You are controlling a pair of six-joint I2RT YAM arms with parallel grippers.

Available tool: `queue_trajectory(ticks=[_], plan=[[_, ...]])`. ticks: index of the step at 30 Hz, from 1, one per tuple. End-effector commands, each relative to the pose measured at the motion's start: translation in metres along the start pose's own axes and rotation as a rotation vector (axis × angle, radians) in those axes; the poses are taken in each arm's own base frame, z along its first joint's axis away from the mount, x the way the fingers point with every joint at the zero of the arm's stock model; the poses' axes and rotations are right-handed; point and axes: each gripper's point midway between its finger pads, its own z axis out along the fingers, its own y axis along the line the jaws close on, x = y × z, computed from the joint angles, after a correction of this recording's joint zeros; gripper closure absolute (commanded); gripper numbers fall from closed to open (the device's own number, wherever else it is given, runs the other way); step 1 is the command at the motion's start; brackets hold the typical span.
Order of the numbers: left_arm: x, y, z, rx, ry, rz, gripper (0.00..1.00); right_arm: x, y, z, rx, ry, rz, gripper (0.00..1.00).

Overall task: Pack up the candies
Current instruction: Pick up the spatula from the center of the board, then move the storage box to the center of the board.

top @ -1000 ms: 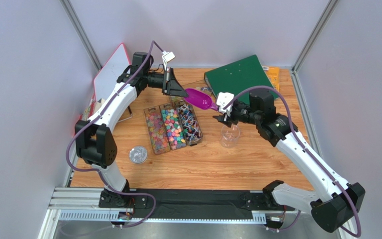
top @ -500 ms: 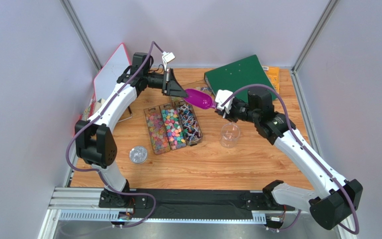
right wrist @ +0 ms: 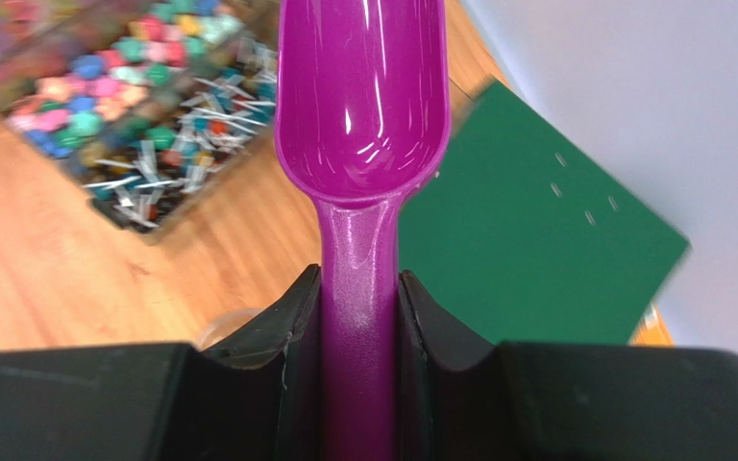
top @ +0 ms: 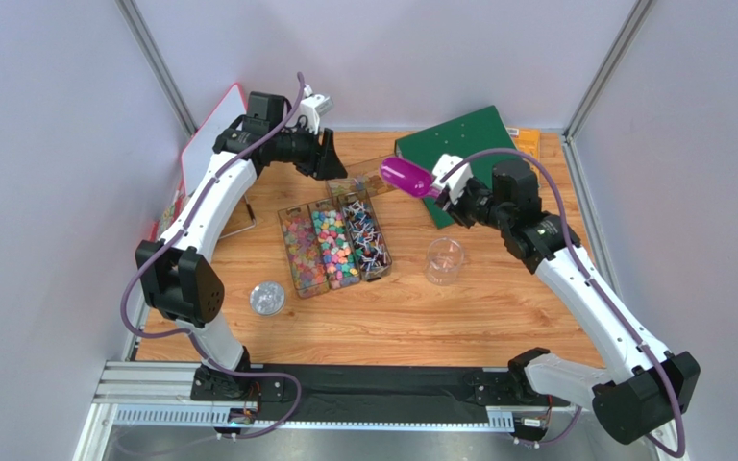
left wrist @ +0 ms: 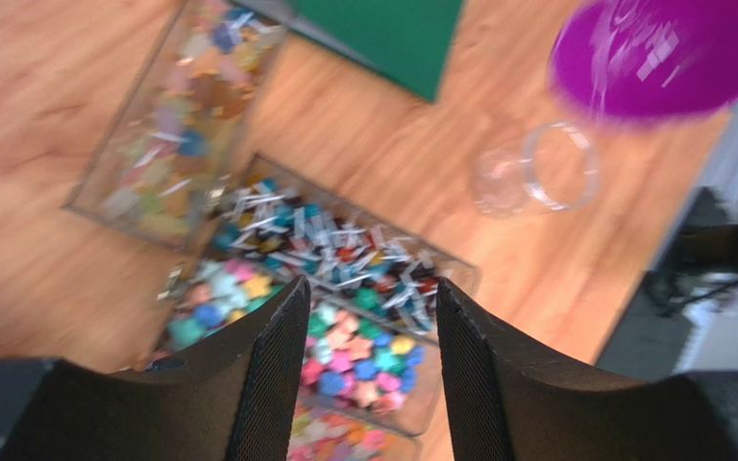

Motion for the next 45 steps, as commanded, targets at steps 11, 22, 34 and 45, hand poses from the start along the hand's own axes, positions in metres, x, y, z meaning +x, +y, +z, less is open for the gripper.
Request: queue_trajectory(ticks=[11,22,34,45], plan=[[0.137,0.005,-0.009,-0.108,0.447,0.641,0.41,0.049,-0.065,-0.038,0.216,0.143,0.284,1.00],[0.198,0.019,-0.008,-0.106,0.573,0.578,0.66,0.062,-0.038,-0.047,0.113,0.208,0.239,1.00],[0.236,0.020,0.016,-0.007,0.644,0.525,1.00,0.066,-0.034,-0.052,0.127,0.222,0.271,1.00],[0.199,-0.026,0.090,0.155,0.580,0.559,1.00,0.077,-0.023,-0.063,0.150,0.242,0.276,1.00]])
